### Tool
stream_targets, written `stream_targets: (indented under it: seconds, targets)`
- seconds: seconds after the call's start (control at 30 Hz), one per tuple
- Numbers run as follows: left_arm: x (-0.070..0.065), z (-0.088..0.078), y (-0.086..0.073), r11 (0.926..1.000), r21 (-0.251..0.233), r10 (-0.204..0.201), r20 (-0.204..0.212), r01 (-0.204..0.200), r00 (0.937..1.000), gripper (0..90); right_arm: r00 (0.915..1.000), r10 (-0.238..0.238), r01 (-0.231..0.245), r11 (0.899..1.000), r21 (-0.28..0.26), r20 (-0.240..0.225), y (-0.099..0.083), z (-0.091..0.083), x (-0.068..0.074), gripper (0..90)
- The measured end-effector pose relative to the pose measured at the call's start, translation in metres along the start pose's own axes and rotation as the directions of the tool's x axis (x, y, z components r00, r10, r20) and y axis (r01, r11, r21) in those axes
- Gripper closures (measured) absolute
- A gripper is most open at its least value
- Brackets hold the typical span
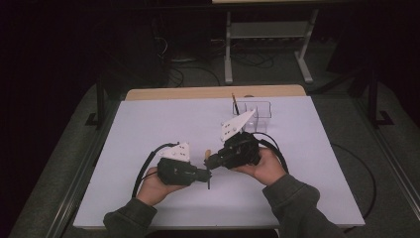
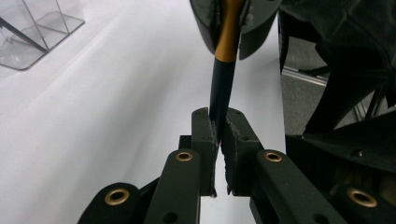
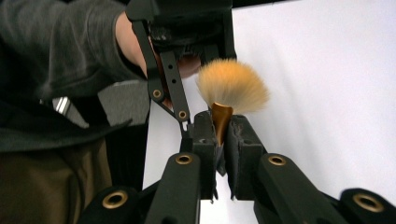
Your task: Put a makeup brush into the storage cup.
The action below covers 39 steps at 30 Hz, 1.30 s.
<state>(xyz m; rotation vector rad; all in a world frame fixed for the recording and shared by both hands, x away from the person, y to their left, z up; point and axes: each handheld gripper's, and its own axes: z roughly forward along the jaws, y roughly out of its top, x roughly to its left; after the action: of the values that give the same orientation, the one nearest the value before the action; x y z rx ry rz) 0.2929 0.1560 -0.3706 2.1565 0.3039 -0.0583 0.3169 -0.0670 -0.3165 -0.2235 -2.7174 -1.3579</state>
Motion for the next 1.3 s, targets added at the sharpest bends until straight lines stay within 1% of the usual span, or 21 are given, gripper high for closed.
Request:
stream_targets:
  seconds: [0.03,0.07,0.1,0.17,0.3,0.37,0.4,0.43,0.53,0.6,0.63,0.7,0.73,0.77,0.8,0.9,0.97,1.0,1.17,1.23,1.3]
  targets:
    - [0.0,0.0,0.0,1.0,-0.003,-0.004,-0.001,0.004,1.0,83.6,0.9998,0.017,-0.017,1.0,-0.006,0.004,-0.001,0.0,0.001,76.3]
    - [0.001,0.0,0.0,1.0,-0.007,-0.007,0.0,0.007,1.0,83.6,0.9999,0.01,-0.01,1.0,-0.013,0.003,-0.002,0.001,0.001,76.2]
    - [0.001,0.0,-0.001,0.9999,-0.009,-0.012,-0.002,0.012,0.9999,83.6,0.9999,0.004,-0.004,1.0,-0.017,0.01,-0.003,0.001,0.001,76.1]
    - [0.001,0.0,-0.001,0.9998,-0.011,-0.014,-0.003,0.014,0.9999,83.6,0.9998,0.008,-0.008,1.0,-0.02,0.019,-0.003,0.002,0.002,76.6]
    - [0.0,0.002,-0.001,0.9998,-0.014,-0.016,0.0,0.016,0.9999,83.6,0.9996,0.012,-0.012,0.999,-0.03,0.026,-0.004,0.002,0.001,81.6]
    - [0.001,0.003,-0.001,0.9999,-0.01,-0.011,0.003,0.011,0.9999,83.4,0.9997,0.015,-0.014,0.999,-0.029,0.018,-0.004,0.003,0.001,82.5]
    - [0.001,0.003,-0.001,1.0,-0.004,-0.006,0.0,0.006,1.0,82.9,0.9998,0.012,-0.012,1.0,-0.023,0.017,-0.004,0.003,0.001,82.7]
    - [0.0,0.003,-0.001,0.9999,-0.003,-0.013,0.002,0.013,0.9999,82.4,0.9998,0.011,-0.011,1.0,-0.017,0.016,-0.004,0.004,0.001,82.9]
    - [0.0,0.002,-0.001,0.9998,0.007,-0.016,-0.012,0.017,0.9998,76.0,0.9998,0.008,-0.008,1.0,-0.001,0.016,-0.003,0.004,0.0,83.1]
    - [0.0,0.001,-0.002,0.9999,0.011,-0.012,-0.019,0.012,0.9997,74.9,0.9998,0.009,-0.009,1.0,0.01,0.016,-0.004,0.003,-0.002,83.1]
    - [0.0,0.0,-0.003,0.9998,0.009,-0.02,-0.023,0.021,0.9995,73.6,0.9998,0.008,-0.008,1.0,0.015,0.017,-0.004,0.002,-0.003,83.1]
    - [0.0,-0.001,-0.005,0.9997,0.009,-0.024,-0.033,0.025,0.9992,72.6,0.9997,0.01,-0.011,1.0,0.028,0.022,-0.006,0.0,-0.006,83.2]
    - [0.001,-0.002,-0.006,0.9996,0.014,-0.024,-0.037,0.025,0.999,71.8,0.9995,0.021,-0.022,0.999,0.034,0.024,-0.006,-0.001,-0.007,83.2]
    - [0.001,-0.003,-0.008,0.9997,0.01,-0.02,-0.043,0.02,0.9989,71.4,0.9995,0.022,-0.023,0.999,0.042,0.025,-0.007,-0.002,-0.009,83.2]
    - [0.002,-0.004,-0.009,0.9996,0.016,-0.021,-0.047,0.022,0.9987,71.1,0.9993,0.025,-0.027,0.999,0.047,0.027,-0.008,-0.002,-0.01,83.2]
    - [0.003,-0.007,-0.013,0.9994,0.011,-0.034,-0.062,0.034,0.9975,69.0,0.9987,0.036,-0.038,0.997,0.062,0.036,-0.011,-0.005,-0.014,83.2]
    - [0.003,-0.009,-0.016,0.9994,0.019,-0.028,-0.077,0.029,0.9966,68.3,0.9982,0.038,-0.041,0.997,0.071,0.046,-0.012,-0.007,-0.017,83.2]
    - [0.004,-0.01,-0.017,0.9994,0.021,-0.026,-0.083,0.028,0.9962,67.8,0.9977,0.048,-0.052,0.996,0.073,0.047,-0.013,-0.008,-0.018,83.2]
    - [0.004,-0.016,-0.025,0.9987,0.01,-0.049,-0.107,0.05,0.9931,66.1,0.9955,0.069,-0.074,0.993,0.087,0.065,-0.019,-0.014,-0.025,83.2]
    - [0.005,-0.018,-0.027,0.9987,0.013,-0.048,-0.113,0.049,0.9924,65.5,0.9941,0.085,-0.091,0.992,0.089,0.067,-0.021,-0.016,-0.027,83.2]
    - [0.004,-0.02,-0.029,0.9987,0.01,-0.049,-0.12,0.051,0.9916,65.1,0.9935,0.084,-0.092,0.991,0.095,0.076,-0.023,-0.018,-0.029,83.2]
